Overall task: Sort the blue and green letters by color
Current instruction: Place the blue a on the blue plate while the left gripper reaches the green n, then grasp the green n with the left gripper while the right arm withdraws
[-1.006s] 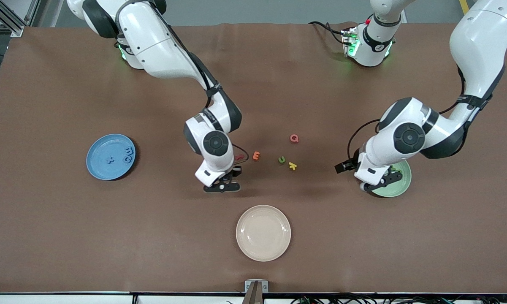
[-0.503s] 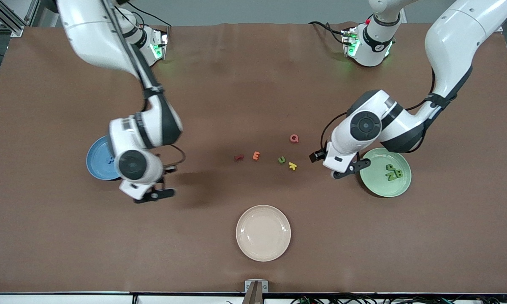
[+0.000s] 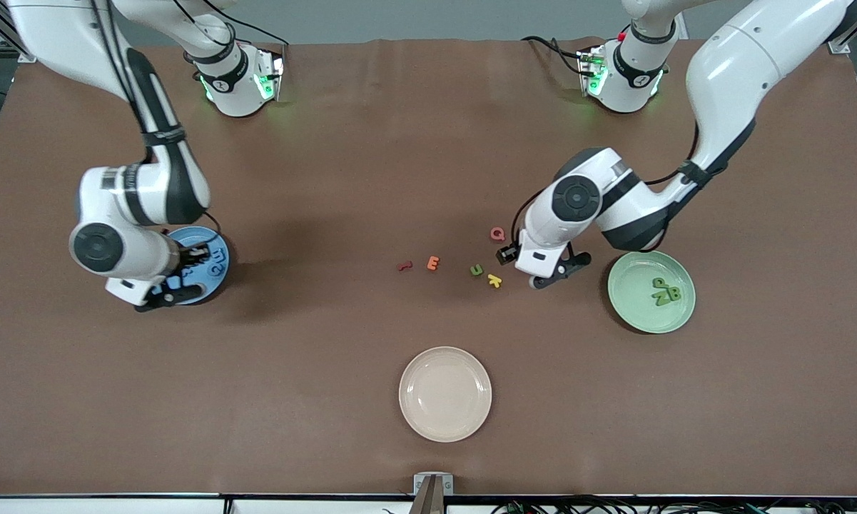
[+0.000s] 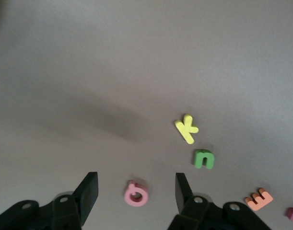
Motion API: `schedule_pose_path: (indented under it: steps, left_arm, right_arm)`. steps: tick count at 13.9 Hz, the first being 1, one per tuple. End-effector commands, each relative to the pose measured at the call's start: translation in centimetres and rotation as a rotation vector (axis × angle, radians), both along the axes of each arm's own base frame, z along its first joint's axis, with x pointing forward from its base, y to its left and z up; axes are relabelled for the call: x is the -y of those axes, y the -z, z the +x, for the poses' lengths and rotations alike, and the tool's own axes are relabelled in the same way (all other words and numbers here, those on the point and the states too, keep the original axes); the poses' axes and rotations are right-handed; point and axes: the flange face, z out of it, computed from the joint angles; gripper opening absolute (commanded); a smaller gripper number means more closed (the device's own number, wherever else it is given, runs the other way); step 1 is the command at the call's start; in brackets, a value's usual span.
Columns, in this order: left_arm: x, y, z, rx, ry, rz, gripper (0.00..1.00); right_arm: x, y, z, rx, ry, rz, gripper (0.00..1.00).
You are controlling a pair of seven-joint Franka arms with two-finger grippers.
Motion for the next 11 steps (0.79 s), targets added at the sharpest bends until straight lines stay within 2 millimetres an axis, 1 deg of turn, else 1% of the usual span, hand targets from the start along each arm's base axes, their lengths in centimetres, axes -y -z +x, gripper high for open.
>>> schedule_pose_path:
  steps: [1,2,3,4,5,6,8,9,11]
  left_arm:
    - [2.1,1.8,-0.3,0.067,-0.037,0.044,0.72]
    - [2.4,2.7,-0.4,0.078,-0.048,0.046,0.72]
    - [3.0,3.2,-0.6,0.085,-0.046,0.037,0.71]
    - [3.4,3.5,-0.8,0.087,-0.043,0.026,0.71]
    - [3.7,3.6,-0.6,0.092,-0.044,0.011,0.7]
    - [4.6,3.7,-1.0,0.092,-0.033,0.001,0.69]
    - [6.3,3.7,-1.5,0.095,-0.019,-0.018,0.65]
    - [6.4,3.8,-1.0,0.105,-0.036,-0.014,0.64]
    - [7.8,4.5,-1.3,0.115,-0.028,0.0,0.63]
  right_arm:
    - [5.0,1.1,-3.2,-0.011,0.009,0.036,0.01]
    - [5.1,1.5,-3.7,-0.013,0.016,0.042,0.01]
    - [5.0,1.9,-4.0,-0.012,0.028,0.053,0.03]
    - [4.9,1.9,-4.0,-0.007,0.036,0.06,0.29]
    - [4.9,1.9,-4.0,-0.006,0.045,0.066,0.94]
    - [4.6,1.7,-3.8,-0.003,0.053,0.077,1.0]
    - [4.2,1.4,-3.5,0.006,0.068,0.079,1.0]
    - [4.0,1.1,-3.2,0.011,0.074,0.083,1.0]
    - [3.2,-0.1,-2.3,0.021,0.098,0.091,1.0]
